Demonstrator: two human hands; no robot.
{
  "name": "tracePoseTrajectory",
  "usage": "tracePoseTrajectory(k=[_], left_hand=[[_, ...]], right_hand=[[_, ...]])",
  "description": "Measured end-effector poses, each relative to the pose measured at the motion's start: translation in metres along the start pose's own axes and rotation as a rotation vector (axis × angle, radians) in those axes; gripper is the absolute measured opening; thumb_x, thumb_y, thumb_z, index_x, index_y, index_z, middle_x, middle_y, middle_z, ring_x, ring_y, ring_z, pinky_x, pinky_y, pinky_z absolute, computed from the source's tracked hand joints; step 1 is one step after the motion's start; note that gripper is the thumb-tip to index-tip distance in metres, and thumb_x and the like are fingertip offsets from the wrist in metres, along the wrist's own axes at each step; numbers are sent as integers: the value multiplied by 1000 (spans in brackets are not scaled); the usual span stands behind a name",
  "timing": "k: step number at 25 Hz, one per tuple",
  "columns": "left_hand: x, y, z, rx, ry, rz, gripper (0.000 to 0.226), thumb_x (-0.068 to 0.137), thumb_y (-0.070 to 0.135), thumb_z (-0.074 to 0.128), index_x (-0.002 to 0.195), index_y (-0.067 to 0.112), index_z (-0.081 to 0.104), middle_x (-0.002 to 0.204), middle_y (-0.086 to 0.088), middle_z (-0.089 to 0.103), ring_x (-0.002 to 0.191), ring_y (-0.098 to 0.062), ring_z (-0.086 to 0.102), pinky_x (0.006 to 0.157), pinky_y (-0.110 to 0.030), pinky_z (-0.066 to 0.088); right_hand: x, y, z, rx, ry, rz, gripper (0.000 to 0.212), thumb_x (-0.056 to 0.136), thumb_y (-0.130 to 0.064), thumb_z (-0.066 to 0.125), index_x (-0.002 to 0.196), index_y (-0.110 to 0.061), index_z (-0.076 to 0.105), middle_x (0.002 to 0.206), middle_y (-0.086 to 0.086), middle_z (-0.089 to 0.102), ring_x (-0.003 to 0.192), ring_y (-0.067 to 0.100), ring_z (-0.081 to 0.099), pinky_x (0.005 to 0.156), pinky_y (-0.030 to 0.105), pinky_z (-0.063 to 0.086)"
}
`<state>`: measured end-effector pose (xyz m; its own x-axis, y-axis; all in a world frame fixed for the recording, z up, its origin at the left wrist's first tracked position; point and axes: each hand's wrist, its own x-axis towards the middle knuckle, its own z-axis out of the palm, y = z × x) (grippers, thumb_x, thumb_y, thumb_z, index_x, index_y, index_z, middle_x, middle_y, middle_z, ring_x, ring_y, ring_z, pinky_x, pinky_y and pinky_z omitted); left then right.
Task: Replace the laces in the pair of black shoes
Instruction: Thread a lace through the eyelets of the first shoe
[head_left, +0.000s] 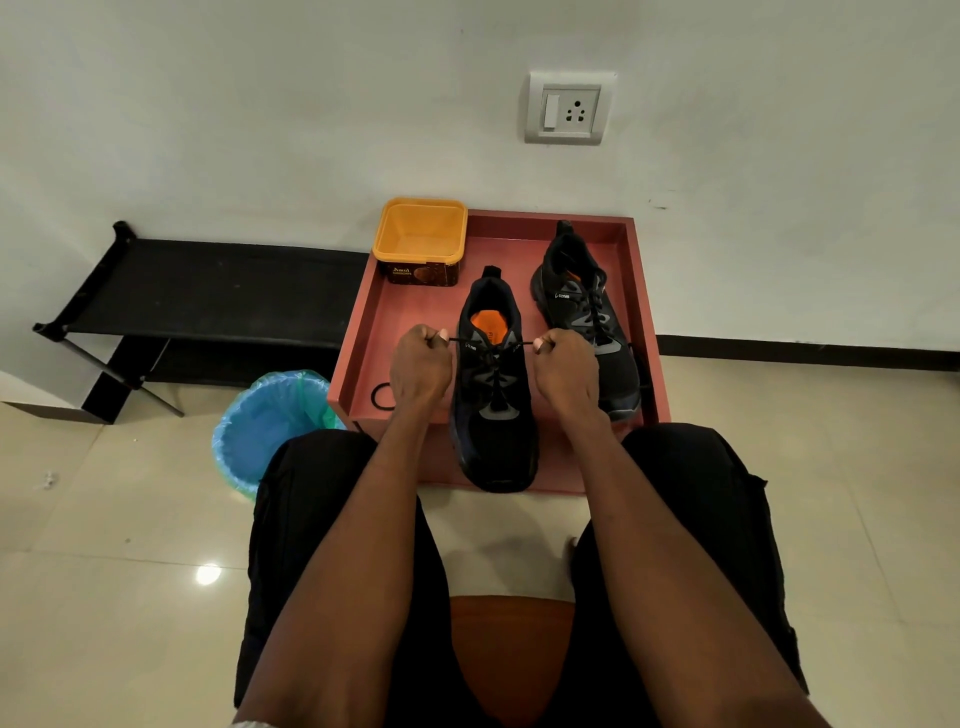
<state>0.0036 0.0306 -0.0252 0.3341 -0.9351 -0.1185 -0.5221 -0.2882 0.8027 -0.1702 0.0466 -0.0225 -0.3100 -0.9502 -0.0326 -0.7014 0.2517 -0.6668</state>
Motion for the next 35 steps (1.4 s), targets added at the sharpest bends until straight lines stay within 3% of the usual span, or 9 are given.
tracePoseTrajectory(k=[5, 9, 13, 18, 24, 28, 31, 33, 35], left_hand=[[-6, 4, -7, -26, 4, -4, 27, 98, 25, 57, 72, 17, 52, 64, 3, 53, 56, -11, 46, 55, -29, 39], [-9, 6, -34, -126, -84, -29, 23, 91, 27, 67, 76, 14, 56, 69, 0, 56, 63, -14, 50, 64, -32, 44], [-15, 41, -86, -208, -290, -7, 12, 93, 18, 65, 85, 13, 57, 64, 0, 50, 50, -9, 42, 44, -21, 35], [-20, 118, -142, -318, -441, 39, 7, 92, 13, 66, 93, 6, 65, 67, -4, 57, 49, -11, 50, 45, -22, 38], [-32, 206, -188, -577, -487, 128, 22, 96, 23, 62, 104, 3, 66, 87, -13, 71, 69, -17, 70, 59, -24, 57], [-36, 243, -206, -756, -520, 235, 34, 101, 20, 44, 114, -4, 63, 104, -23, 72, 94, -33, 72, 74, -34, 59], [-37, 263, -212, -805, -502, 312, 34, 89, -2, 40, 115, -8, 61, 107, -26, 70, 99, -38, 70, 82, -39, 59], [-36, 271, -213, -702, -409, 391, 27, 90, -8, 49, 113, -6, 62, 104, -24, 71, 94, -32, 73, 80, -36, 60], [-34, 279, -213, -575, -310, 449, 18, 92, -1, 61, 108, -5, 66, 95, -21, 73, 77, -25, 74, 66, -29, 58]], right_hand=[[-2, 0, -3, 38, -3, 1, 23, 99, -21, 51, 92, -7, 67, 92, 3, 66, 85, 21, 60, 72, 35, 46], [-3, -2, -33, 163, -25, 61, 15, 96, -24, 58, 92, -15, 69, 85, -5, 63, 80, 14, 58, 71, 31, 43], [0, -20, -89, 444, -187, 154, 10, 94, -19, 63, 84, -18, 67, 70, 0, 58, 57, 12, 49, 51, 27, 40], [5, -82, -163, 606, -442, 146, 12, 95, -7, 57, 88, -8, 66, 65, 2, 56, 47, 9, 48, 42, 20, 40], [10, -164, -237, 918, -613, 69, 14, 96, -5, 56, 101, 4, 66, 83, 15, 70, 64, 17, 69, 56, 24, 58], [9, -200, -265, 1140, -699, -60, 28, 93, 9, 45, 116, 14, 59, 114, 30, 68, 104, 38, 70, 85, 36, 60], [11, -218, -274, 1107, -660, -198, 34, 89, 18, 44, 121, 14, 55, 118, 31, 66, 106, 40, 68, 88, 38, 60], [14, -226, -278, 974, -531, -247, 24, 93, 10, 53, 115, 11, 61, 108, 26, 71, 92, 33, 73, 79, 33, 61], [16, -235, -281, 769, -356, -291, 16, 93, -1, 62, 106, 5, 70, 92, 17, 73, 69, 21, 69, 65, 27, 57]])
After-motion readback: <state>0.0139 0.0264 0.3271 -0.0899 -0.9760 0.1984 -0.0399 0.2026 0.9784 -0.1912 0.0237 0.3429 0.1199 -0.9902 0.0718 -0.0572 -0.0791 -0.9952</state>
